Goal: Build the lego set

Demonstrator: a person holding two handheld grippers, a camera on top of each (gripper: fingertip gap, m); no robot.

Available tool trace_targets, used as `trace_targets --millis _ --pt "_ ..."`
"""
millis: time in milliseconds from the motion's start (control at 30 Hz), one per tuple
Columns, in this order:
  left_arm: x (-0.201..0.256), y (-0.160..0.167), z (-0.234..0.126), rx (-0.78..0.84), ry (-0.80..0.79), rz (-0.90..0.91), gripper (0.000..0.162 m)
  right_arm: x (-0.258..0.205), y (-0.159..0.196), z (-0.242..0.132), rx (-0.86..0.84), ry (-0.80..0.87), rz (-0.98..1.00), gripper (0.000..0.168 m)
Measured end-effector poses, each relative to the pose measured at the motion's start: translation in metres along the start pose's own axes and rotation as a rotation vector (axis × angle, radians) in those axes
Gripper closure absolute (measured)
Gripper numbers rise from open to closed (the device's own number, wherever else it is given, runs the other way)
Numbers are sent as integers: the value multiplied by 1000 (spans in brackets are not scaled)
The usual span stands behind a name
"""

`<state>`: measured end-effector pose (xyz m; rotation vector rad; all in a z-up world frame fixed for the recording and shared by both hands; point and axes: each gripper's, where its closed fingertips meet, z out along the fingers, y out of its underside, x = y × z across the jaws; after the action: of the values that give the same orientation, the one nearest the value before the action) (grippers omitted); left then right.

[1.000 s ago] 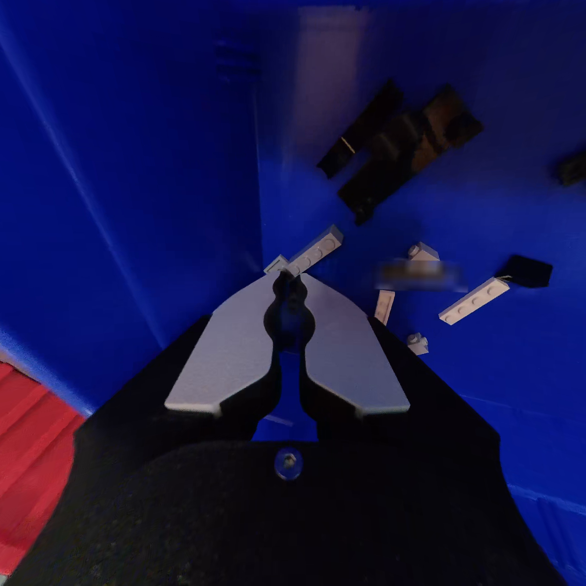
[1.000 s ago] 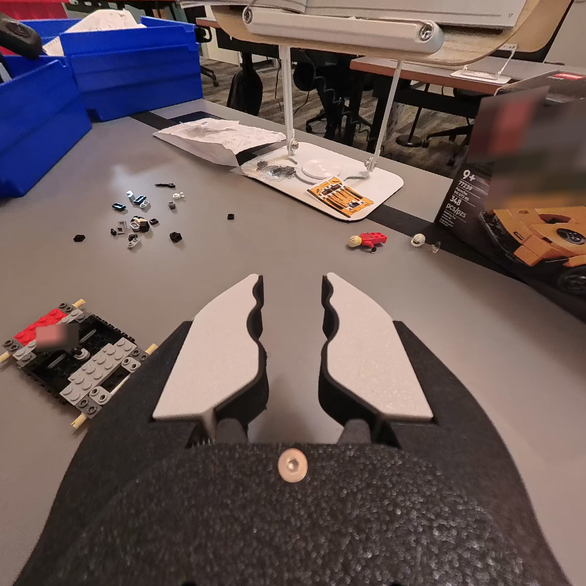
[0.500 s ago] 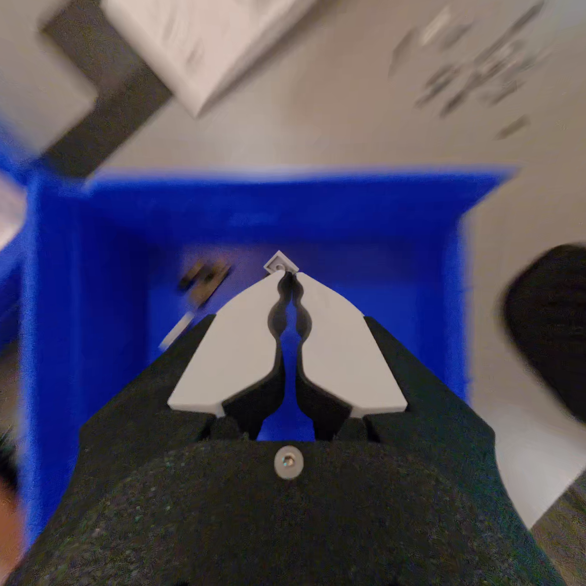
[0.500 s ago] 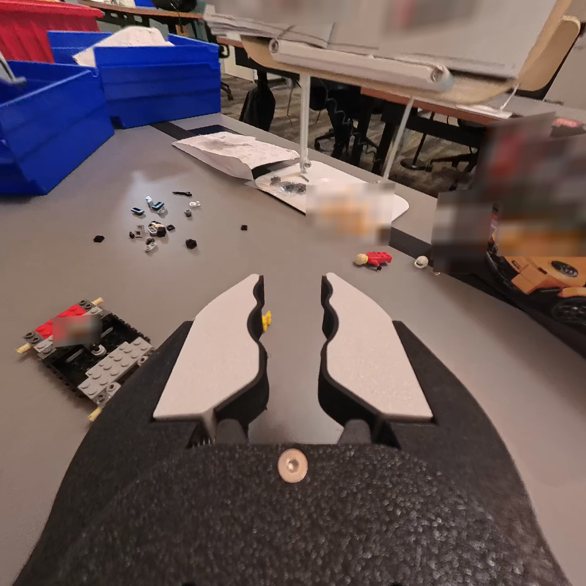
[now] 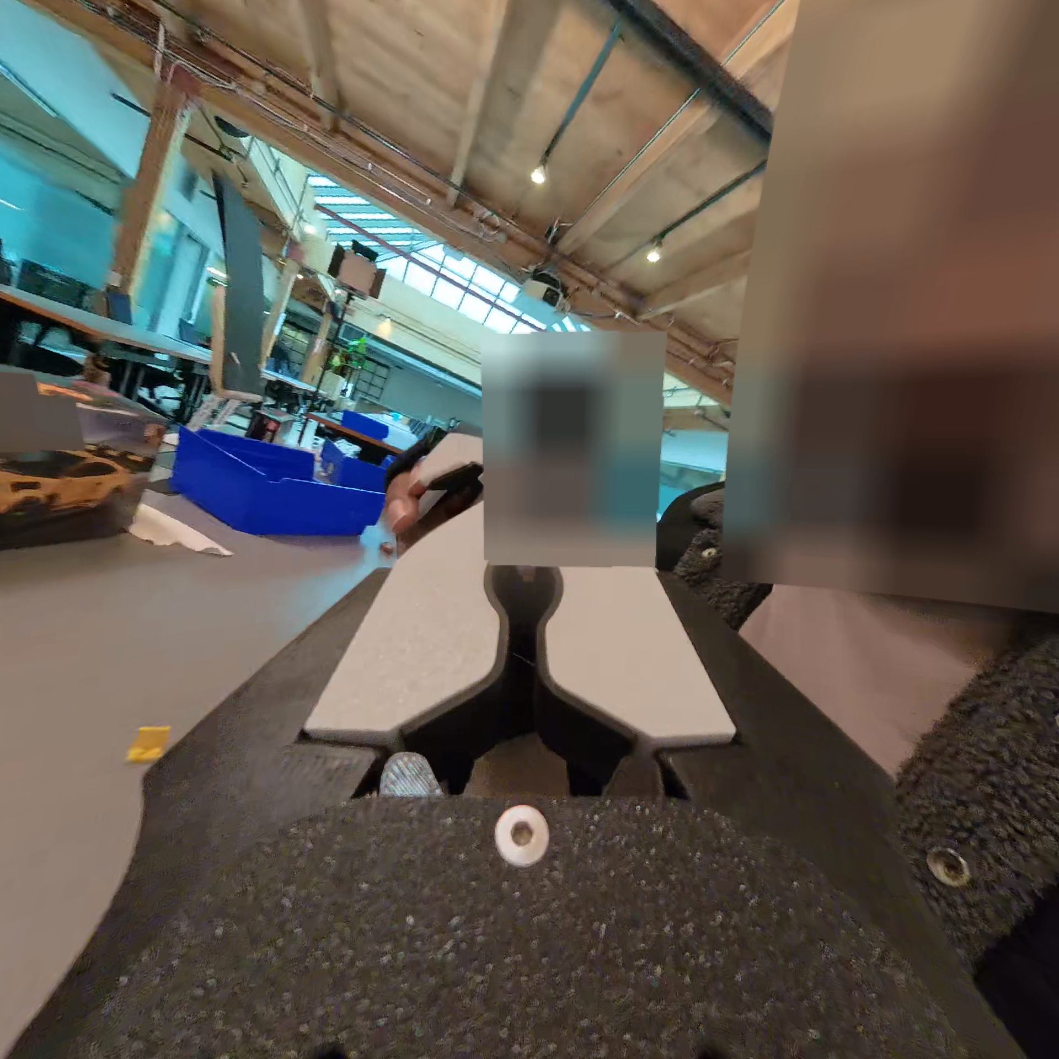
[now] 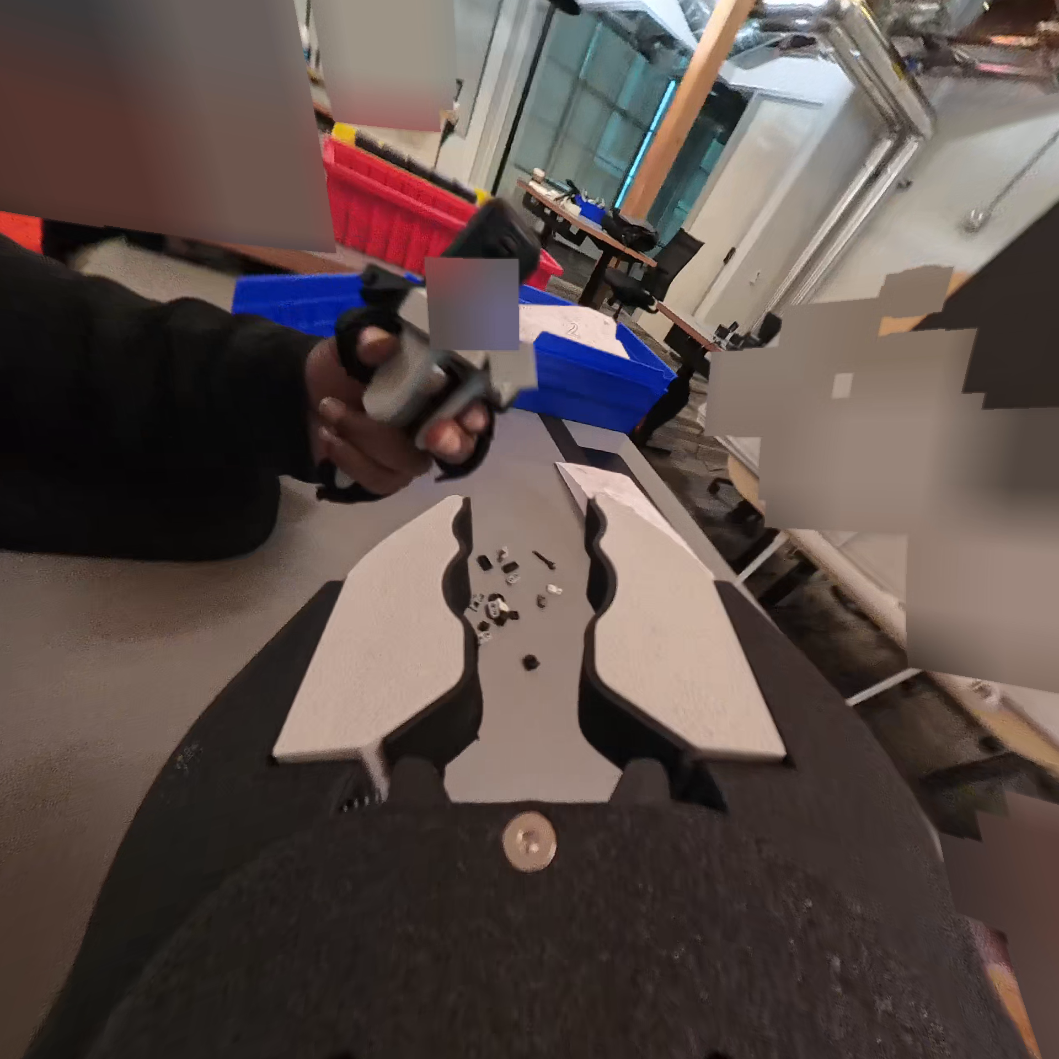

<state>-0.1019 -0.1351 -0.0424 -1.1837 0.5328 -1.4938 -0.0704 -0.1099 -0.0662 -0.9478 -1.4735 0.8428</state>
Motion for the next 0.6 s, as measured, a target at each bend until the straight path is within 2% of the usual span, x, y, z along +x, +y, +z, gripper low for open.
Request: trace_targets --millis 133,400,500,600 --pt "-13 25 14 -41 7 -61 162 -3 5 7 -87 11 -137 132" --pt "-25 44 10 -83 -15 -104 162 -13 23 21 -120 -67 -83 152" --pt "-31 47 7 -85 -33 -118 162 -13 28 23 -144 -102 -76 153" --pt "-43 48 -2 -102 -116 -79 159 -4 43 17 -214 -143 -90 153"
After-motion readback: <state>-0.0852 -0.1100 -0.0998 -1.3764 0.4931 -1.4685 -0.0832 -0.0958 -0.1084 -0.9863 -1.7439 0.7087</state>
